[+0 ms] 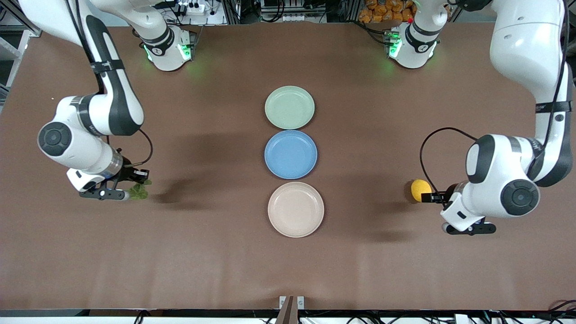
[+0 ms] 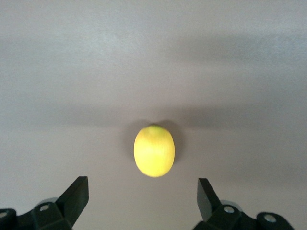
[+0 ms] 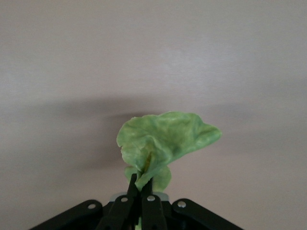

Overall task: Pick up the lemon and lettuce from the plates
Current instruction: 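Carry the lemon and lettuce away from the plates with both grippers, then lower and release the lemon and lettuce onto the table with both grippers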

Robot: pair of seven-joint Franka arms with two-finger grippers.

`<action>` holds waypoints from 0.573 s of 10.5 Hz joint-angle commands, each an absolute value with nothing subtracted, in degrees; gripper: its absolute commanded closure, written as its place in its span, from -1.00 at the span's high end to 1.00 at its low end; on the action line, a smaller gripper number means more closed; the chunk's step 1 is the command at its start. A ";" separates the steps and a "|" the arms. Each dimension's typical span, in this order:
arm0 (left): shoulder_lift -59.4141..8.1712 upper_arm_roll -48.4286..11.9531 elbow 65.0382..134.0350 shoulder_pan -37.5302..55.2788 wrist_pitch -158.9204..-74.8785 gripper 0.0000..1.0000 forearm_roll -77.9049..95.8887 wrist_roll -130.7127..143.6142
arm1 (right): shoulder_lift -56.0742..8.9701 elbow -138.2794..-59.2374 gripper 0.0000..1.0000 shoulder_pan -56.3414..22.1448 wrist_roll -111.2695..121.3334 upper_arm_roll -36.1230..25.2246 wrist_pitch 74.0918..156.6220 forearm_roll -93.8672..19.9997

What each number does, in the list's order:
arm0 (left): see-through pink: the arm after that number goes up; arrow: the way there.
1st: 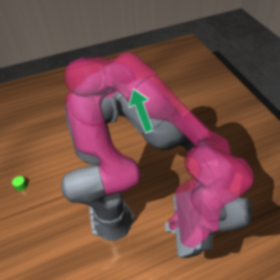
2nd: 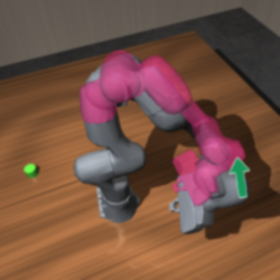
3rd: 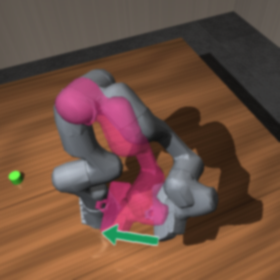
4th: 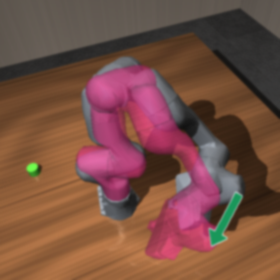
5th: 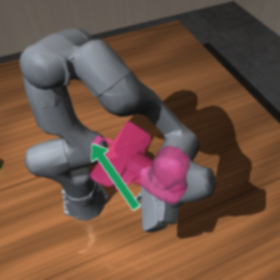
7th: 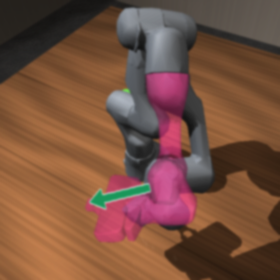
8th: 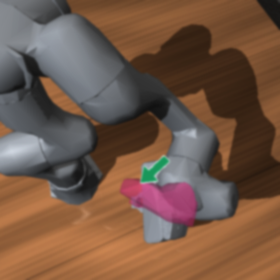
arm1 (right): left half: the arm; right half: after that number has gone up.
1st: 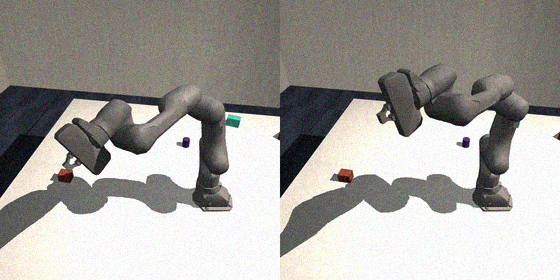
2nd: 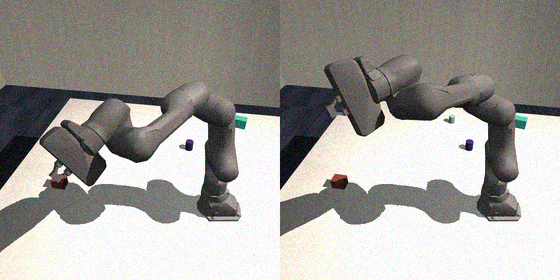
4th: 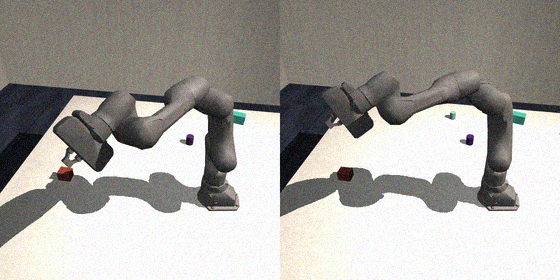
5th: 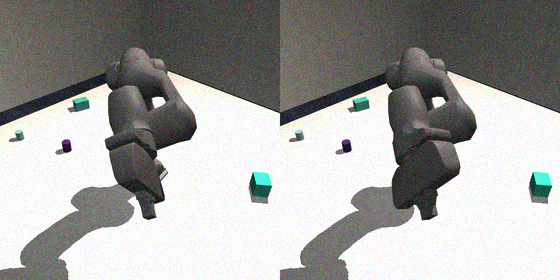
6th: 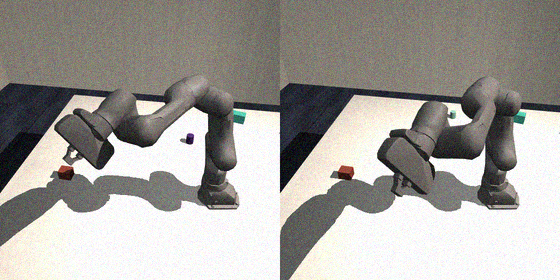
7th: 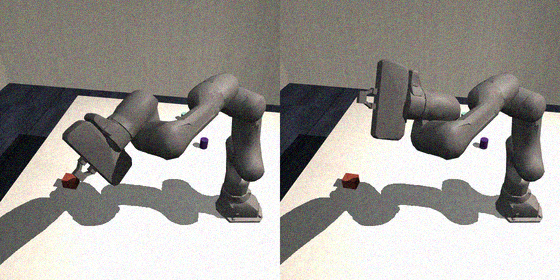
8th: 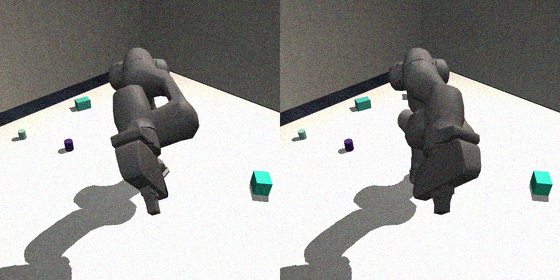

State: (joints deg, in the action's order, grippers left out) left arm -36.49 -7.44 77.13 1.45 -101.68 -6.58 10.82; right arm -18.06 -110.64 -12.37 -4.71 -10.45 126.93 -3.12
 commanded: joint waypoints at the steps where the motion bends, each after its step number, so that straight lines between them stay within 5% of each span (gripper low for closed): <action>1: -32.71 -7.30 78.31 0.62 -99.33 1.00 -4.66 10.72 | -19.85 -110.48 -0.84 -10.02 -3.52 -9.58 129.97 -2.55; 4: -27.87 -7.47 78.40 -0.97 -95.81 1.00 -2.11 10.63 | -21.09 -110.39 -0.56 -8.53 -3.43 -9.58 132.19 -2.55; 6: -24.71 -7.56 78.40 -0.97 -93.35 1.00 -1.93 10.81 | -21.09 -110.48 0.99 -6.95 -0.73 -9.58 132.10 -2.55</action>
State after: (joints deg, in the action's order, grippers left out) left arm -28.06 -7.33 76.94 -0.82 -95.15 -3.13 10.84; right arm -21.34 -110.69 -9.06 -3.18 -10.42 132.11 -3.12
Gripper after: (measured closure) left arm 0.000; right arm 0.683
